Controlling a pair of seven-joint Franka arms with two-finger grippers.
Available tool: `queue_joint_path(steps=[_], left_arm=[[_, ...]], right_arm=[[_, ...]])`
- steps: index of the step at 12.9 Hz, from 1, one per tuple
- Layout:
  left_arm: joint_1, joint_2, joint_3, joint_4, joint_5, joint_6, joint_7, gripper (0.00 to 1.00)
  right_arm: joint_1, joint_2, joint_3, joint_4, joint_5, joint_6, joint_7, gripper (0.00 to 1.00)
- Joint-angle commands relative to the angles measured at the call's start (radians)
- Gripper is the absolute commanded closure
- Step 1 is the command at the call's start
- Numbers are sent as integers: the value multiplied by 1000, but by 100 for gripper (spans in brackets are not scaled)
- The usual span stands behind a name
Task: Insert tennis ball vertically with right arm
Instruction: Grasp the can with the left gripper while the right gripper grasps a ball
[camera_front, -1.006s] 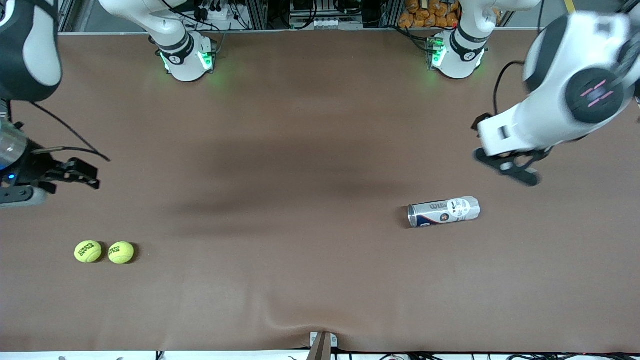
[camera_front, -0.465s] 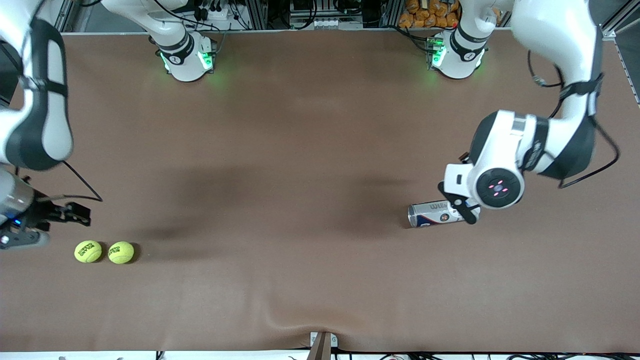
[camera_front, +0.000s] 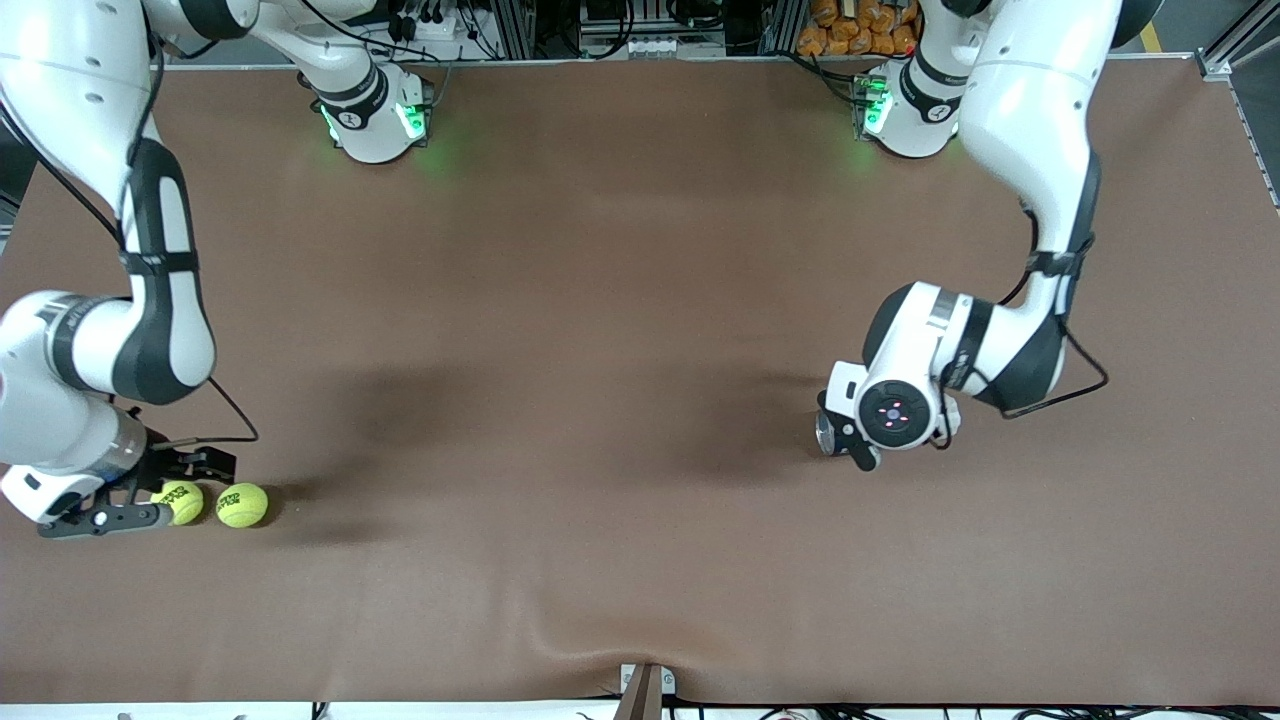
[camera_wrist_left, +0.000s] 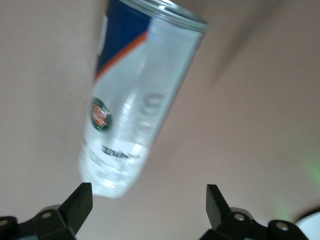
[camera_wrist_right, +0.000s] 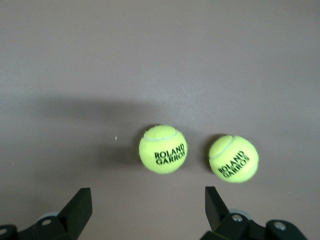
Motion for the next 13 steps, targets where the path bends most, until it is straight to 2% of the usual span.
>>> queue_joint_path(steps=[1,6,13], left_arm=[[-18,22,8,21,91,83,61,0],[-19,89,9,10,79,183,61,0],[-15,111,11,-25,76,257,53,0]], right_arm=[[-28,55,13,22,50,60,-11,0],[-35,114,14,21,96,116,-13,0],[-48,168,17,22,107,174,-19,0]])
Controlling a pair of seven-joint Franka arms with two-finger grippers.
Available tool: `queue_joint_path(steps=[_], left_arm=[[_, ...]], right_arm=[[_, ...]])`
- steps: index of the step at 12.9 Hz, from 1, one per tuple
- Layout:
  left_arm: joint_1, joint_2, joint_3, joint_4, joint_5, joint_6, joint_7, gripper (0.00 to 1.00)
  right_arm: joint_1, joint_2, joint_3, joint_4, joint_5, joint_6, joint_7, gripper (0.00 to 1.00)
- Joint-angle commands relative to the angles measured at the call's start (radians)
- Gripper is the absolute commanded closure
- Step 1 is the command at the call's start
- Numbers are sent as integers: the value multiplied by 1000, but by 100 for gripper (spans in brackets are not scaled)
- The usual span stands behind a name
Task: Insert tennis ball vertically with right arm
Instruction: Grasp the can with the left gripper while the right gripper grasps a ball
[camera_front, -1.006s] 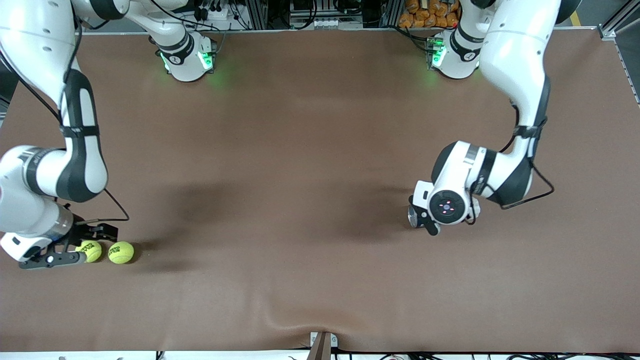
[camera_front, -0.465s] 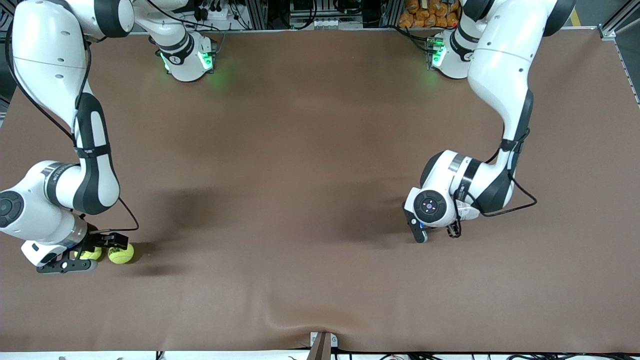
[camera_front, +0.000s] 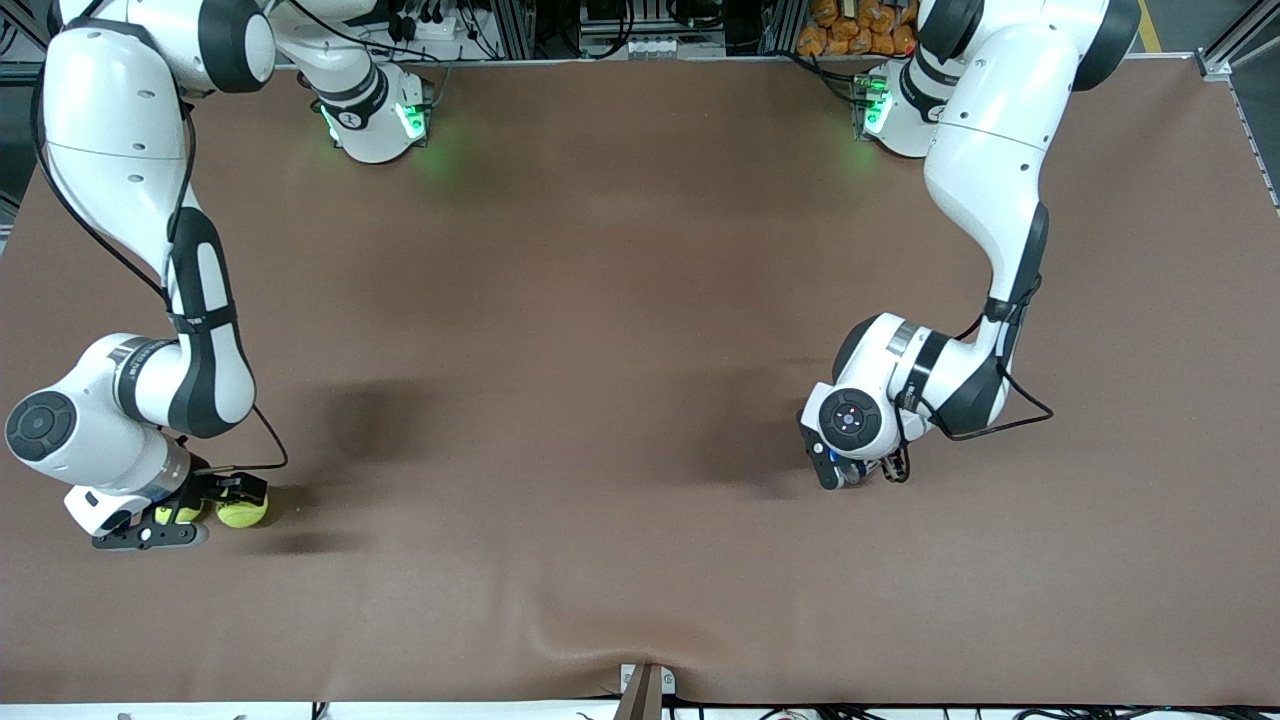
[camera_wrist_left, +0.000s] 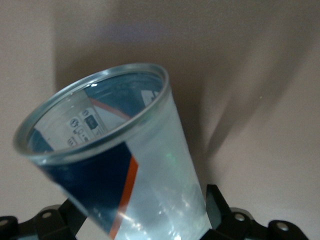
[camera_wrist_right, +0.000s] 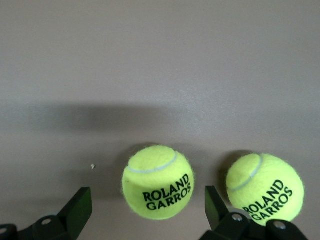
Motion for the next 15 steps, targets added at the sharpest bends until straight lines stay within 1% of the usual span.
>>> queue_joint_path(steps=[1,3,4,7,9,10,11,13,14,15], left_arm=[[0,-5,9,-25,12,33,6,0],[5,3,17,-26,-15,33,9,0],[7,7,21,-26,-18,34,11,0],[10,9,27,-26,-31,40,16,0],[10,15,29,-26,-61,39,17,0],[8,15,32,-26,-66,40,17,8],[8,15,34,-26,-66,40,17,17],[5,13,34,-26,-68,39,17,30],[4,10,34,-26,-69,39,16,33],[2,9,34,-25,-77,39,16,34]], right_arm=[[-44,27,37,21,31,19,-24,0],[-93,50,86,21,36,31,-39,0],[-106,56,100,22,36,29,-39,0],[-107,64,103,22,37,52,-42,0],[-107,73,103,22,37,71,-42,0],[-109,73,103,22,37,71,-42,7],[-109,73,103,22,37,71,-41,20],[-109,72,103,22,37,71,-42,46],[-107,72,103,22,37,69,-44,62],[-106,67,103,24,37,65,-51,75]])
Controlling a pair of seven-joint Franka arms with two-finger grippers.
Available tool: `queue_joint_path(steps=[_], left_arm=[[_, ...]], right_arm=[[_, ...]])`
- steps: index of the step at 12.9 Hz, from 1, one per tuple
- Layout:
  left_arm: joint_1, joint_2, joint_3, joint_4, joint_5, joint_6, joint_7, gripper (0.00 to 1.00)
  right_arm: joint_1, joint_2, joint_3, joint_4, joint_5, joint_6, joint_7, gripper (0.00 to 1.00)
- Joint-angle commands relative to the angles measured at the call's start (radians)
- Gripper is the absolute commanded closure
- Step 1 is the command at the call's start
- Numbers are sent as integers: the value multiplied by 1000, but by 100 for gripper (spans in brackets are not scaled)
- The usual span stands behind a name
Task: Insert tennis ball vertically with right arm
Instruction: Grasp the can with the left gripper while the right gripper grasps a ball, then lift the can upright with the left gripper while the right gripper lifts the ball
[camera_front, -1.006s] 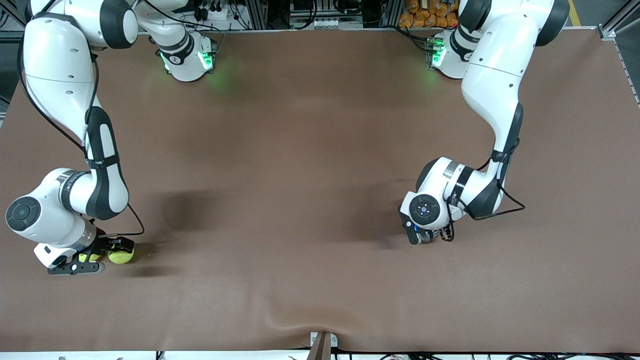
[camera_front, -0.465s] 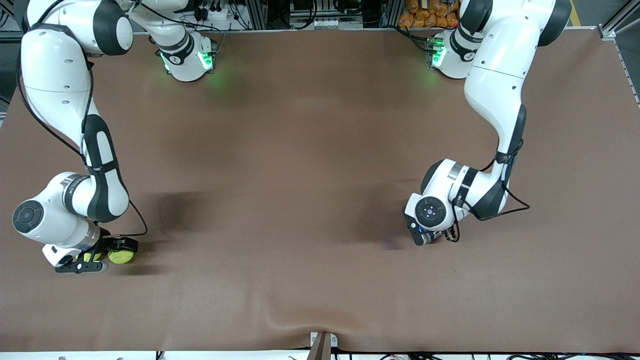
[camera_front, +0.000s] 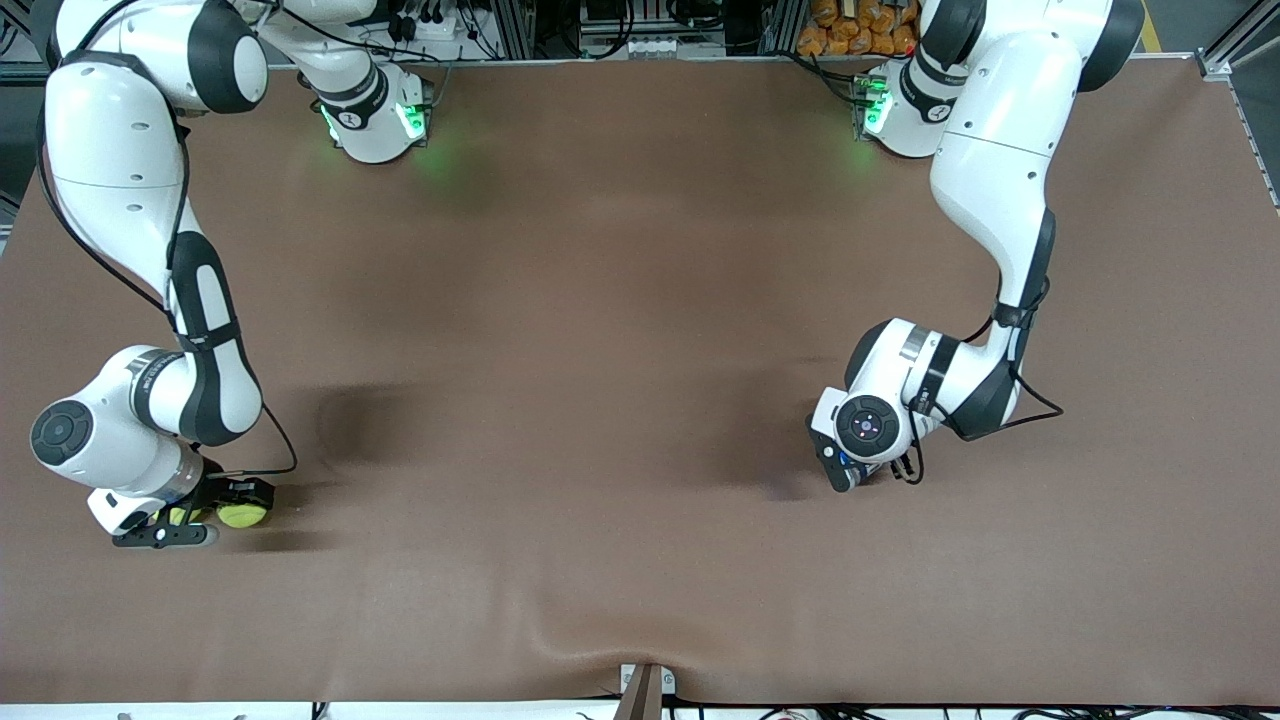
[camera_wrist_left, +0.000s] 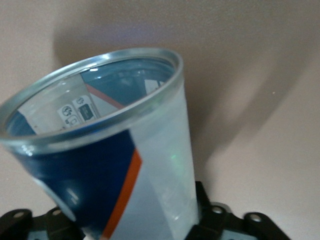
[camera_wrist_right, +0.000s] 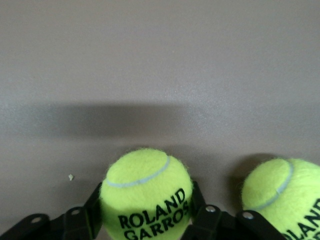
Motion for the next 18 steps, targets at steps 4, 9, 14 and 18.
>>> queue_joint_path(steps=[4,9,14,18], left_arm=[[-24,-20,3,5,-25,11,16,34],[-91,-138,0,12,-129,5,17,33],[-88,-200,-2,46,-501,6,2,34],[-101,-212,-5,83,-697,87,-56,34]], right_arm=[[-3,-101,18,30,21,-165,-80,84],[33,-372,16,30,12,-482,-67,97],[33,-541,16,36,16,-710,-69,97],[33,-535,16,56,10,-709,-74,97]])
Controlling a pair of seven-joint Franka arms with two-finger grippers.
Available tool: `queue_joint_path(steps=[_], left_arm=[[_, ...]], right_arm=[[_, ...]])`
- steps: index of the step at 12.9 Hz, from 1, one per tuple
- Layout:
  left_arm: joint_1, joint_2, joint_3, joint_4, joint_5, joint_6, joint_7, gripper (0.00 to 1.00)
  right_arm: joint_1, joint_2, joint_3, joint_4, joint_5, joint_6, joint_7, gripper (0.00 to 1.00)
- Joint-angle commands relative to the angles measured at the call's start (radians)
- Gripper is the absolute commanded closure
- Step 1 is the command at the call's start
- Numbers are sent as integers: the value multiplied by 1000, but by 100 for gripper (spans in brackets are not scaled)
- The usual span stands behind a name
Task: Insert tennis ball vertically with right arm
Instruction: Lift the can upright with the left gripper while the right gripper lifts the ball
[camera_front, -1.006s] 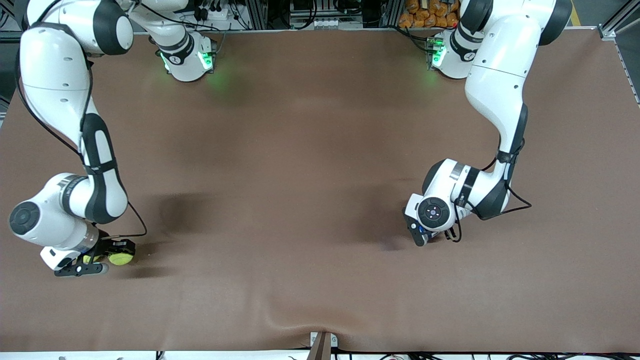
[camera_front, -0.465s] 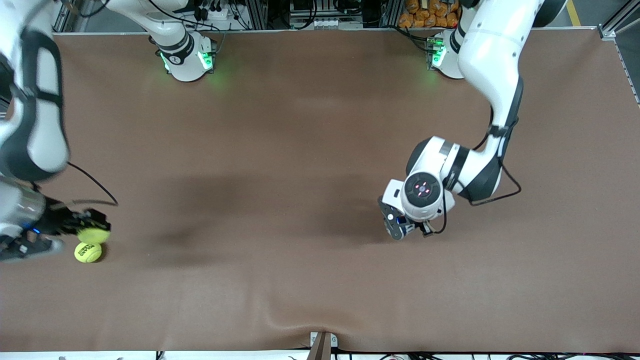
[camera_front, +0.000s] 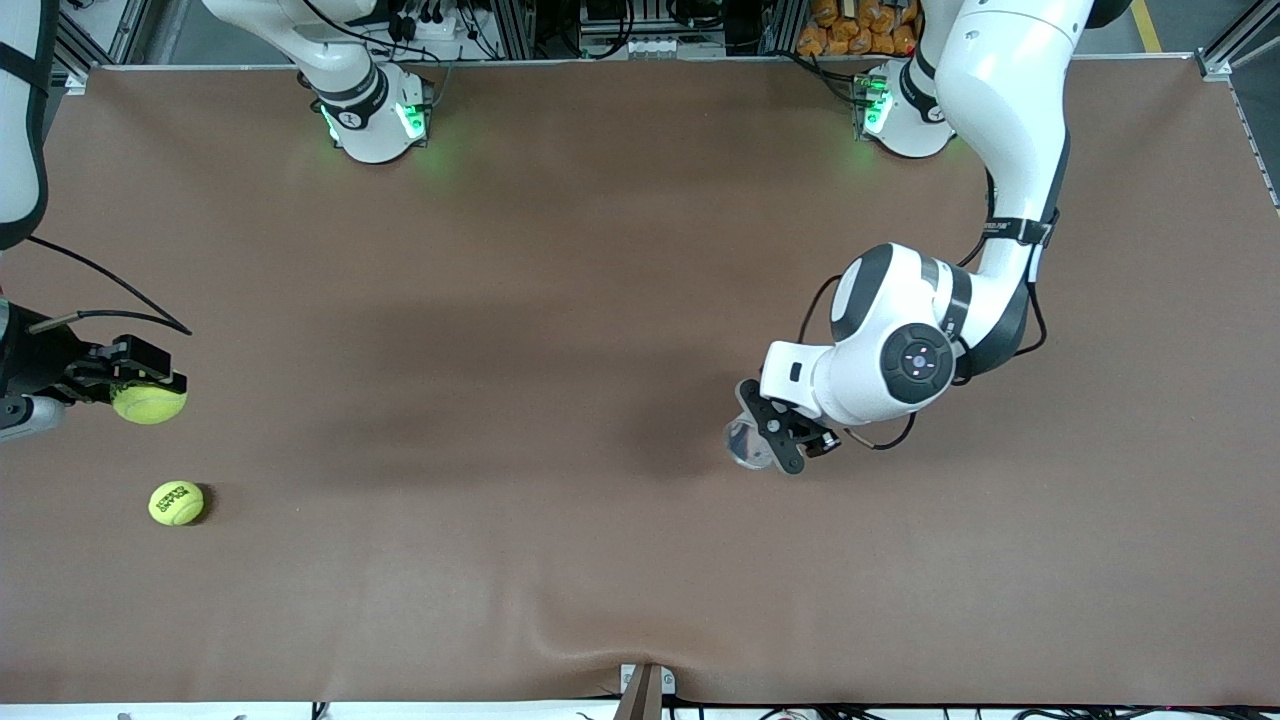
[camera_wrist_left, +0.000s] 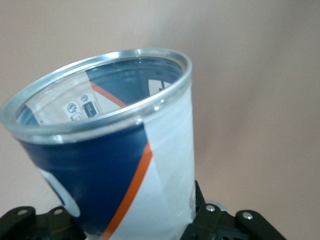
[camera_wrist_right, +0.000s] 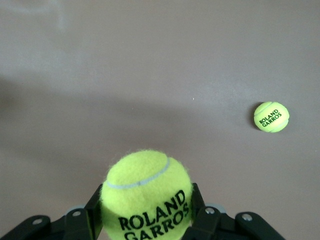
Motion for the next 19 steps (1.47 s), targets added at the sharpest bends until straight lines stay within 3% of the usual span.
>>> queue_joint_path(steps=[1,5,9,12,16,19], left_arm=[[-13,-18,-18,16,-57,89,-46,34],[-40,-9,-109,14,-188,376,-101,34],[-118,25,-114,8,-251,638,-142,33],[-204,101,-115,8,-258,876,-165,35],[-315,225,-112,9,-273,1124,-170,36],[-378,304,-106,11,-267,1284,-165,40]], right_arm=[[-2,-6,3,-15,10,8,-20,97],[3,-6,2,-15,7,13,-15,97],[7,-6,3,-15,-13,41,-15,97],[9,-3,2,-15,-16,47,-15,97],[39,16,3,-24,-21,163,-12,97],[96,31,5,-23,-7,197,119,98]])
